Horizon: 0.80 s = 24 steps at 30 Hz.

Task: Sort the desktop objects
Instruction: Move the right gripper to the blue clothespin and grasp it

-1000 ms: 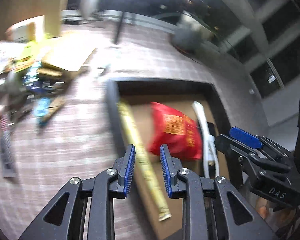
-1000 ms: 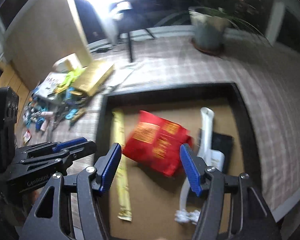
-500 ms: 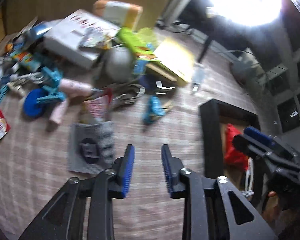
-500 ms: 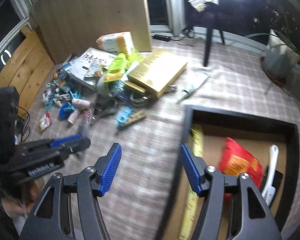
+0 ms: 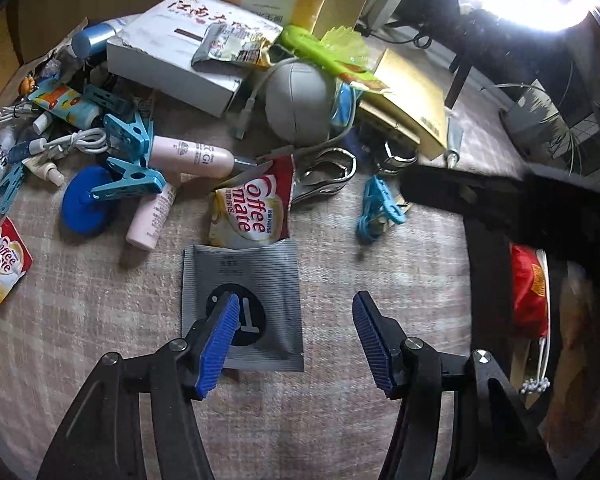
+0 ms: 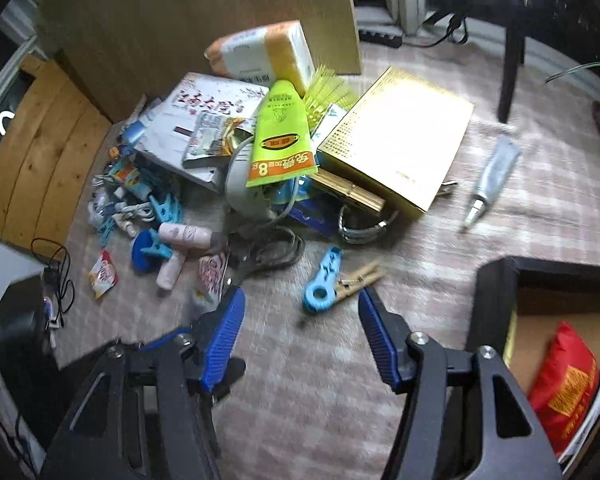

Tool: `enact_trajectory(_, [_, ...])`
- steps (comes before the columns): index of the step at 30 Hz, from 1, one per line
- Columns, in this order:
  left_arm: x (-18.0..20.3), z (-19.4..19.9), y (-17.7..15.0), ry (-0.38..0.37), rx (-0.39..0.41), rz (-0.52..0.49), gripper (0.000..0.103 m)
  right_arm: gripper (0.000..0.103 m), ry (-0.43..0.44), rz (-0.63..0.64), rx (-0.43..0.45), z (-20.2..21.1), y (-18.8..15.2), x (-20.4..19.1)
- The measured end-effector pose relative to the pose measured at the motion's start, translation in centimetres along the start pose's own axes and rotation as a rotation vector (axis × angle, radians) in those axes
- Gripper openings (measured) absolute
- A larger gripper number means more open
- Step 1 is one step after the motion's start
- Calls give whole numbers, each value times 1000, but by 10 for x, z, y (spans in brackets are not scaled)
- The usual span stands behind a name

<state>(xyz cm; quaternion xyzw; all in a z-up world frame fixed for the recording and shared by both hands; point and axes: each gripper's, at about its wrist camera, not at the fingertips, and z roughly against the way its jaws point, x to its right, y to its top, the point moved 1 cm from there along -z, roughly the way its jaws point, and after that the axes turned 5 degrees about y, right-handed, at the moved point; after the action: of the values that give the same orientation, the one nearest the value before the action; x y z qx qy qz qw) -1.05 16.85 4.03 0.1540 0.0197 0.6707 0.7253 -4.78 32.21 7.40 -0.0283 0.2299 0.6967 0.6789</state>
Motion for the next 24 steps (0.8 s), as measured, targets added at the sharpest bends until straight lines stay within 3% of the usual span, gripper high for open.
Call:
enact_trajectory(2, [0,-4,0,2,-10,-1,57,43,0,-8,-21,-11,6,1])
enact_trajectory(11, [-5,-9,4,4,-18,12,57,37,-55,-33,-92,-51,16,8])
enact_trajectory(13, [-1,-7,4,19,-13,-1,68,36,-45,-37,-92,-52,18,7])
enact_trajectory(18, [8,-12,2,71,-5,-29,71,33,-47,-41,-101,-49,14,9])
enact_trajectory(20, [7,-16,0,120,-6,-39,69,29,-48,-43,-113,-49,9,11])
enact_trajectory(23, [-3,-19,-3,116,-15,-10,62,25,-48,-50,-127,-52,1,16])
enact_trajectory(24, [-7,-19,-3,119,-11,0,53,25,-48,-53,-133,-54,-2,17])
